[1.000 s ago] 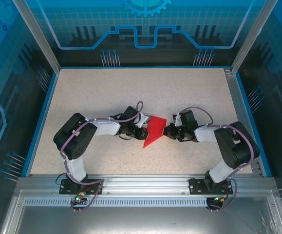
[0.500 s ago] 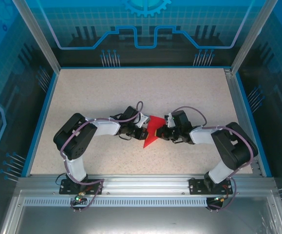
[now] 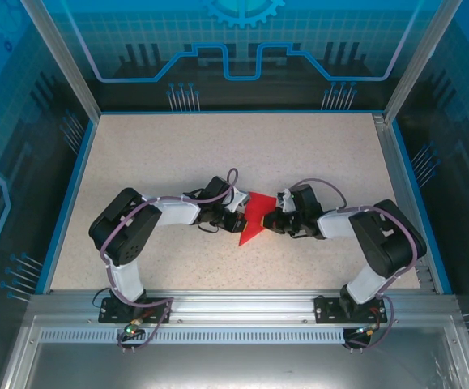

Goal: Fold a paper plane with a square sheet of paper (pick it up from the middle)
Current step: Third fold the triangle at the center of the table.

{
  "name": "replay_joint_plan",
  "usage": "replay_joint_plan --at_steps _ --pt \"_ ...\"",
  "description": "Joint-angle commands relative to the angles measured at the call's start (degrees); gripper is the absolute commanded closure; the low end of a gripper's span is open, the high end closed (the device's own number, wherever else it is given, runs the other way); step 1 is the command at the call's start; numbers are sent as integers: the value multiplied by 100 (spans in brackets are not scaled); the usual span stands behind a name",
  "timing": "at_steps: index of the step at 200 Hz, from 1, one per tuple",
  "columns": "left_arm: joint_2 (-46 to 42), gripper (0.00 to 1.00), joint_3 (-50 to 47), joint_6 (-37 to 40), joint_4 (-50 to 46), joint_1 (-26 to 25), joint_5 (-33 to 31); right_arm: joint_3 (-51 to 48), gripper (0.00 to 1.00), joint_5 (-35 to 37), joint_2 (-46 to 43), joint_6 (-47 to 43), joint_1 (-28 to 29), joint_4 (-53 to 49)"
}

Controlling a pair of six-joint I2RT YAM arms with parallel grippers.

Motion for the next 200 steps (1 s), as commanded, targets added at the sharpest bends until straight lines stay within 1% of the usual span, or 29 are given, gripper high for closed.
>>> replay_joint_plan --at_steps 1,17,46,87,119,126,134,146,154,159,178,188,200 --pt "195 100 -6 82 -470 1 -28 197 98 -187 -237 -108 -46 -133" --pt "218 100 8 95 -490 4 -18 314 98 -314 -184 -99 67 -75" --pt "219 100 -3 70 -467 0 -19 455 98 -203 99 -103 246 -79" --pt "191 100 -17 75 -472 3 -35 329 99 -23 635 -74 175 83" --pt "148 100 0 54 -486 1 -28 289 99 159 887 -105 158 79" --pt "90 95 4 24 -496 7 -39 274 99 172 928 -97 157 93" --pt "-5 86 -30 -31 -481 6 -105 250 99 176 944 -77 152 117" --pt "-210 84 -81 -152 -472 53 -125 224 99 193 956 -71 153 103" --pt "-371 78 -107 -290 -476 107 -172 231 99 205 953 -85 152 55" --pt "-488 72 -134 -404 -484 145 -216 231 100 198 952 -98 152 44" --pt "-943 70 -259 -751 -481 249 -244 265 100 208 905 -134 152 -59" --pt "-1161 67 -298 -924 -511 252 -243 300 100 236 875 -151 152 -147" --pt "-1323 66 -325 -1154 -527 249 -138 325 100 214 848 -166 146 -170"
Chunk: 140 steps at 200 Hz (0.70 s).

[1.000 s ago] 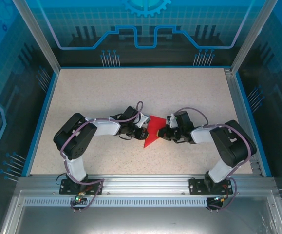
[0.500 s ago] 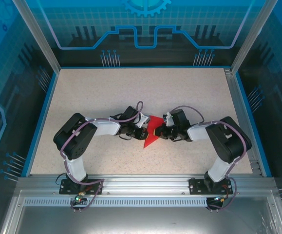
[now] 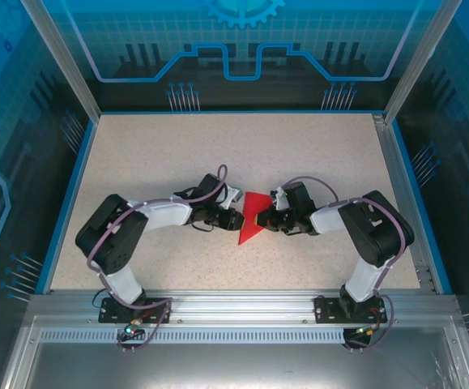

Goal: Fold a paper plane with a square sheet of paper (pick it up from the middle)
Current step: Third fold the triangle at the center of the table.

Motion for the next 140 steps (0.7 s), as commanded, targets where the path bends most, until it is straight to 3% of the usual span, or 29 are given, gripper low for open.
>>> replay_joint_plan --at_steps 1,32,68,106,140 --pt "-518 66 -95 -584 -191 52 38 -41 100 362 155 -140 -4 -479" --pt "-683 78 -266 -1128 178 16 986 2 100 404 32 -150 -9 -715" --pt "-288 81 -199 -1300 336 -207 1870 64 99 377 -77 -103 -11 -746" --pt "213 81 -98 -1372 487 -334 1928 135 99 358 -93 -128 -9 -812" --pt "629 82 -64 -1285 368 -308 1547 153 98 294 -125 -102 -9 -788"
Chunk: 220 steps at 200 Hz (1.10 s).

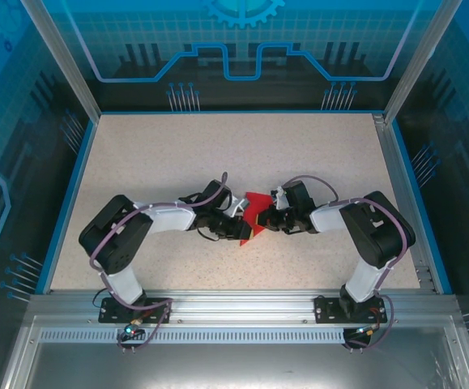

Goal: Fold a paper plane with a square sheet of paper (pick it up from the middle)
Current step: Third fold the triangle at the center of the table.

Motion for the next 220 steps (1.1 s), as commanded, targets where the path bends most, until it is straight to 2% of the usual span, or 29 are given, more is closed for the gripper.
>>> replay_joint_plan --at_steps 1,25,59,90,122,161,220 --pt "236 82 84 -55 -5 28 -121 29 98 162 -50 -82 -16 -378" --pt "368 86 71 -6 -229 60 -560 173 96 114 -226 -156 -36 -575" --pt "476 92 -101 -30 -229 58 -746 294 93 139 -797 -298 -58 -903" --pt "460 97 -193 -66 -180 56 -857 229 97 210 -1027 -291 166 -998" --pt "433 98 -157 -79 -166 61 -887 61 100 375 -878 -11 441 -650" --pt "424 99 -148 -76 -170 56 -919 -14 100 235 -409 239 697 -14" --pt "451 100 -218 -12 -217 54 -1071 -219 100 442 116 197 445 426"
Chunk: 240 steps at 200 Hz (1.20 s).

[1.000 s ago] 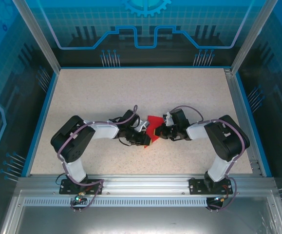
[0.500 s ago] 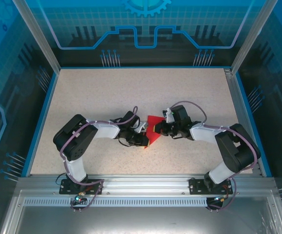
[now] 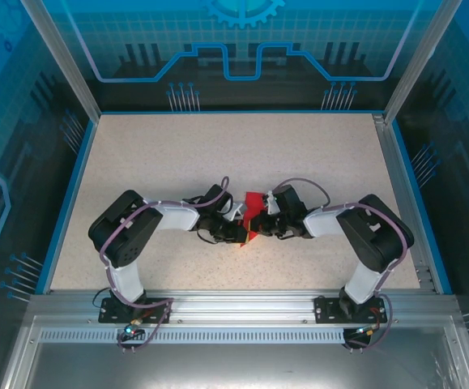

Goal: Fold a paper plane with a square sheet of paper (pick it up from the middle)
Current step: Third fold the triangle at the center of the table.

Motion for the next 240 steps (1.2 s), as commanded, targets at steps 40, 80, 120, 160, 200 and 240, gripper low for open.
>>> replay_joint_plan --at_steps 40,80,120,160,200,240 --pt "140 100 -289 68 -207 48 -672 -452 99 -37 314 -122 -573 892" --pt "180 100 -324 93 -209 46 -694 -366 97 -507 35 -213 -736 934" --pt "175 100 -305 57 -158 51 -681 -294 97 -408 -452 -302 -354 503" --pt "167 100 -285 66 -149 46 -668 -481 98 -198 -173 -194 -232 709" --pt "167 100 -312 112 -168 51 -663 -682 99 -240 165 -224 -577 1005" --pt "167 100 -379 163 -141 53 -667 -707 99 -437 247 -352 -1170 1098"
